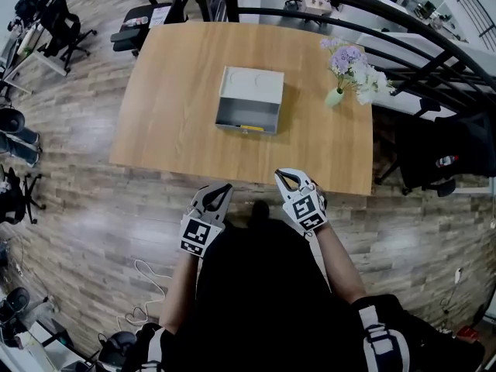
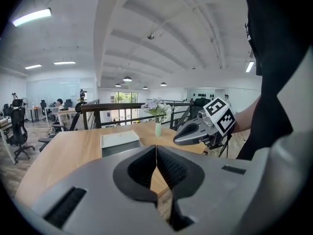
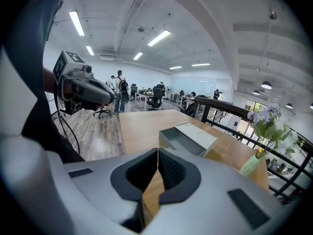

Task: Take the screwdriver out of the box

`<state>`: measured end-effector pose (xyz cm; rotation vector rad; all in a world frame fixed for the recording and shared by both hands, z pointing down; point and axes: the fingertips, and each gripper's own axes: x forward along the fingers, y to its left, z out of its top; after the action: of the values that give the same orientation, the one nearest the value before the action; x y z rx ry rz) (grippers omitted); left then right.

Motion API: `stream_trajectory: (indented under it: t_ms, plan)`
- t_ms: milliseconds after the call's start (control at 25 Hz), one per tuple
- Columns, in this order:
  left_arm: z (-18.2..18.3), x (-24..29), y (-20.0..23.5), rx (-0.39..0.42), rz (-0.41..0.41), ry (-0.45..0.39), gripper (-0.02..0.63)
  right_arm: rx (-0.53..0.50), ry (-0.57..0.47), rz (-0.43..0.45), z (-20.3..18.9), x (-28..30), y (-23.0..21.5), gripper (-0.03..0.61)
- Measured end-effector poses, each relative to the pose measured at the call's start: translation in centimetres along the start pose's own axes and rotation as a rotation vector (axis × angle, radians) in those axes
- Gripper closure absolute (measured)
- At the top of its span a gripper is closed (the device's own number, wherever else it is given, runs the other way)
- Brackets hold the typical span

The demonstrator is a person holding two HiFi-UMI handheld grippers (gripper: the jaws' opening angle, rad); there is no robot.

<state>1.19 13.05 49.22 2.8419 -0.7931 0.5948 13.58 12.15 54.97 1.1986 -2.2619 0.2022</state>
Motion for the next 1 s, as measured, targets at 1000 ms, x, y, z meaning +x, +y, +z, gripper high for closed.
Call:
stream_trajectory:
  t_ms: [1000]
  plan:
    - [1.5, 1.7, -1.4, 0.02, 0.014, 0.005, 0.591, 0.022, -0.021, 0.015, -1.3, -1.0, -1.3, 0.551]
